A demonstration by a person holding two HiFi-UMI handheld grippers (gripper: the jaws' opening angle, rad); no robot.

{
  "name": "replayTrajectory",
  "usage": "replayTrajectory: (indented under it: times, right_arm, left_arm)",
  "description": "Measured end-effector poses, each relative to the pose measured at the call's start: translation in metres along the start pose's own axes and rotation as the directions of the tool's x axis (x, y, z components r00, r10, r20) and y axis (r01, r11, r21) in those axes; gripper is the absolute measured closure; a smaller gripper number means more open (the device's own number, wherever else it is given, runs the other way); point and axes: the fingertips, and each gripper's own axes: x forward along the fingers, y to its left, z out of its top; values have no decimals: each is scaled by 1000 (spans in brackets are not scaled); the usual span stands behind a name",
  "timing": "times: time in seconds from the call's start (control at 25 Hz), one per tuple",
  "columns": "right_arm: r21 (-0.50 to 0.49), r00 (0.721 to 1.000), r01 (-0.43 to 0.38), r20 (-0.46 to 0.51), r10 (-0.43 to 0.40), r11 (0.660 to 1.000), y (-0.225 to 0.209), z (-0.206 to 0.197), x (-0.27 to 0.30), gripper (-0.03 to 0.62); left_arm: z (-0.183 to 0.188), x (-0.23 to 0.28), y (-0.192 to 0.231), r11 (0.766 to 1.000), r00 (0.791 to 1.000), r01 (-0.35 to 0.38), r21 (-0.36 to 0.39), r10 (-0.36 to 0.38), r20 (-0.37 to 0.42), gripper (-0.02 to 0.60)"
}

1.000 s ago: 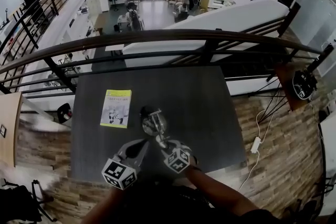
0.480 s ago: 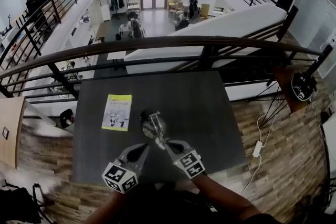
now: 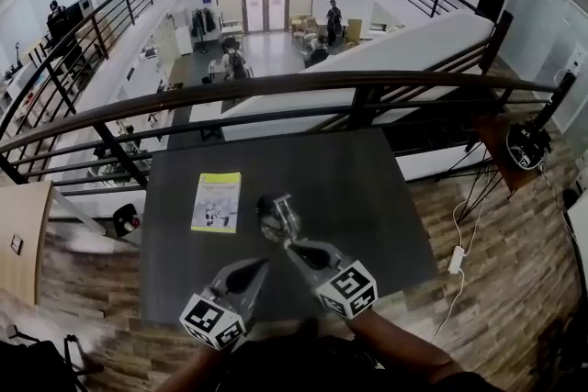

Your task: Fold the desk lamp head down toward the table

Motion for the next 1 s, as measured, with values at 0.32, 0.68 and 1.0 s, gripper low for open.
replayTrajectory:
  times: [0.32,0.68,1.0]
  right_arm:
    - [16,997,50,53,-50,999,76,17,8,591]
    - [30,986,124,109,-127,992,170,20,1,591]
    - [19,974,182,131,-183,983,219,25,-26,591]
  left_arm:
    - [19,-72,-2,998,998,61,14,-61,3,580]
    - [5,-157,-15,991,991,135,5,-134,-19,580]
    - [6,-186,-46,979,979,205,7,-205,-18,580]
